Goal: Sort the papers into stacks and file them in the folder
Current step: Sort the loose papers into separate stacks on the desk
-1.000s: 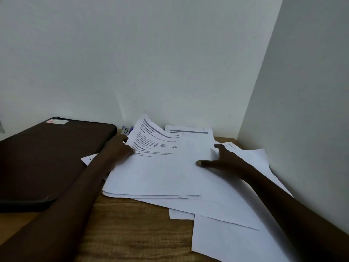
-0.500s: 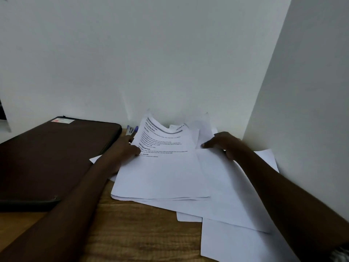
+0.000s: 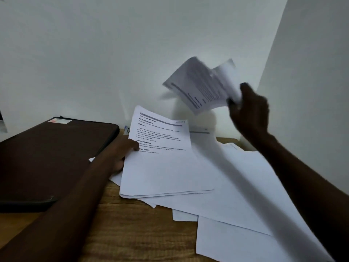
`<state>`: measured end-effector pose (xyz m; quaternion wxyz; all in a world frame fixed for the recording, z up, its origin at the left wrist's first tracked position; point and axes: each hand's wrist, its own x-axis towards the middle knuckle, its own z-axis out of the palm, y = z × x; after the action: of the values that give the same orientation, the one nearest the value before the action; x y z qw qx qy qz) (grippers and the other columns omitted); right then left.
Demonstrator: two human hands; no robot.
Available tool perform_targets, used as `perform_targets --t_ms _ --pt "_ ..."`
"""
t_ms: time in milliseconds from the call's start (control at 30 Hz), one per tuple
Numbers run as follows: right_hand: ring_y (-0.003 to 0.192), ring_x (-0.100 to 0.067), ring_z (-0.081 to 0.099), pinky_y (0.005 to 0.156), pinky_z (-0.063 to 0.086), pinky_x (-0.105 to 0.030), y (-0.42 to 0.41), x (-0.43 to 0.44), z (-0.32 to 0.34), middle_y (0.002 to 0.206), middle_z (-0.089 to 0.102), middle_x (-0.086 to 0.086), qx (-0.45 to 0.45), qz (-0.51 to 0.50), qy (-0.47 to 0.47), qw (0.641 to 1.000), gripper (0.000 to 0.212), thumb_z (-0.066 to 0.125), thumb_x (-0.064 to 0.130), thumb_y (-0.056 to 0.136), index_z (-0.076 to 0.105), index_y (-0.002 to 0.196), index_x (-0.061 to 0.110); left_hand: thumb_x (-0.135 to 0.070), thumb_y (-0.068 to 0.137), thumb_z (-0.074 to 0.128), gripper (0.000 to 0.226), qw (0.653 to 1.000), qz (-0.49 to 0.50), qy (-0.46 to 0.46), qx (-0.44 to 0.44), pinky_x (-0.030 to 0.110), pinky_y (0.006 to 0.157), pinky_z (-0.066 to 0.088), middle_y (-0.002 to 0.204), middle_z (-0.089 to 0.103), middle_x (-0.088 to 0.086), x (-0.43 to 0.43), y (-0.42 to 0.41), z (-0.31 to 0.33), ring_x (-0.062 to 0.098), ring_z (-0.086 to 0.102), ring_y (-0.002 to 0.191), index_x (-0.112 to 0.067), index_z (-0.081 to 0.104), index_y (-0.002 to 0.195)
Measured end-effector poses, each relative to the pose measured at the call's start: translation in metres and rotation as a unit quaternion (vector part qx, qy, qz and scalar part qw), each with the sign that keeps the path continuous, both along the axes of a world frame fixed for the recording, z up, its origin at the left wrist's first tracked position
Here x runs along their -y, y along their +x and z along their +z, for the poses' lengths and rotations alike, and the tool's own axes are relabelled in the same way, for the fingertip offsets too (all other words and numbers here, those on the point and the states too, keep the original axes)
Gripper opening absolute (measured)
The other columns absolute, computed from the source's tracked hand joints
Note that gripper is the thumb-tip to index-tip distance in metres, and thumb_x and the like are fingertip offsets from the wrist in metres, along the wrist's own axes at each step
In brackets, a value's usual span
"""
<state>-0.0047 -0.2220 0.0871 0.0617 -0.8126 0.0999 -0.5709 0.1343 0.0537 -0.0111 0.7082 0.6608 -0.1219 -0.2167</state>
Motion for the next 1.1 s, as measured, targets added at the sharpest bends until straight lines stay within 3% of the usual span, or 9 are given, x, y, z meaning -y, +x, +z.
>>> perform_targets --t_ms 133,233,300,433,533,600,867,1000,1100 --pt "0.06 -0.032 0.044 0.056 0.037 -0.034 0.005 -0.033 -0.031 0.061 0.048 0.005 -0.14 0.164 -0.01 0.976 0.017 0.064 0.024 0.084 0.048 0.088 0.02 0.018 0.087 0.031 0.05 1.0 -0.007 0.0 -0.015 0.041 0.088 0.053 0.128 0.062 0.026 -0.005 -0.004 -0.001 0.04 0.06 0.115 0.007 0.054 0.13" --pt "0.058 -0.022 0.034 0.052 0.031 -0.035 0.0 -0.04 -0.011 0.056 0.034 0.009 -0.063 0.194 0.002 0.979 0.033 0.064 0.018 0.083 0.033 0.08 0.03 0.013 0.093 0.035 0.042 0.999 -0.002 -0.009 -0.036 0.042 0.082 0.057 0.126 0.063 0.023 -0.009 0.0 -0.003 0.034 0.065 0.101 0.001 0.056 0.128" --pt "0.058 -0.024 0.039 0.052 0.04 -0.037 -0.005 -0.049 -0.003 0.059 0.039 0.007 -0.054 0.194 -0.053 0.978 0.023 0.063 0.017 0.082 0.042 0.08 0.025 0.006 0.098 0.038 0.036 0.998 0.007 -0.017 -0.059 0.044 0.082 0.055 0.122 0.065 0.021 -0.009 0.003 -0.004 0.034 0.065 0.1 -0.001 0.055 0.129" --pt "0.089 -0.022 0.062 0.072 0.05 -0.035 -0.01 -0.072 -0.047 0.091 0.069 0.006 -0.365 0.187 -0.157 0.898 0.022 0.059 0.015 0.082 0.065 0.098 0.029 -0.005 0.101 0.049 0.038 0.994 0.014 -0.09 -0.064 0.053 0.104 0.046 0.13 0.063 0.017 -0.005 0.011 -0.009 0.036 0.061 0.119 -0.011 0.055 0.137" --pt "0.099 -0.02 0.06 0.077 0.048 -0.034 -0.012 -0.077 -0.085 0.101 0.068 0.007 -0.447 0.208 -0.137 0.859 0.03 0.054 0.009 0.081 0.065 0.099 0.03 -0.009 0.101 0.049 0.031 0.991 0.011 -0.107 -0.084 0.051 0.094 0.054 0.126 0.067 0.016 -0.003 0.008 -0.008 0.035 0.065 0.114 -0.013 0.061 0.129" --pt "0.097 -0.016 0.059 0.077 0.048 -0.036 -0.012 -0.076 -0.092 0.1 0.067 0.01 -0.439 0.231 -0.116 0.86 0.032 0.052 0.005 0.079 0.065 0.097 0.029 -0.016 0.103 0.048 0.029 0.991 0.016 -0.099 -0.085 0.047 0.083 0.06 0.122 0.069 0.015 -0.002 0.01 -0.008 0.033 0.067 0.11 -0.012 0.062 0.127" --pt "0.091 -0.017 0.061 0.071 0.048 -0.032 -0.012 -0.075 -0.099 0.096 0.07 0.009 -0.383 0.247 -0.107 0.884 0.026 0.054 0.011 0.081 0.065 0.095 0.03 -0.02 0.102 0.047 0.032 0.997 0.045 -0.046 -0.035 0.054 0.103 0.047 0.124 0.068 0.016 -0.002 0.028 -0.018 0.035 0.065 0.113 -0.01 0.062 0.128" --pt "0.081 -0.022 0.063 0.061 0.04 -0.028 -0.013 -0.078 -0.102 0.084 0.071 0.005 -0.329 0.228 -0.093 0.912 0.022 0.058 0.011 0.078 0.066 0.089 0.028 -0.014 0.098 0.053 0.04 0.988 0.139 0.017 0.066 0.037 0.074 0.057 0.122 0.066 0.012 -0.003 0.028 -0.015 0.025 0.067 0.096 -0.016 0.05 0.138" --pt "0.073 -0.027 0.063 0.056 0.033 -0.025 -0.01 -0.084 -0.102 0.076 0.068 0.001 -0.272 0.205 -0.092 0.936 0.018 0.062 0.009 0.073 0.062 0.082 0.024 -0.007 0.101 0.049 0.022 0.988 0.133 -0.016 0.077 0.02 0.054 0.052 0.097 0.069 0.004 0.0 0.02 -0.011 0.012 0.066 0.076 -0.011 0.057 0.12"
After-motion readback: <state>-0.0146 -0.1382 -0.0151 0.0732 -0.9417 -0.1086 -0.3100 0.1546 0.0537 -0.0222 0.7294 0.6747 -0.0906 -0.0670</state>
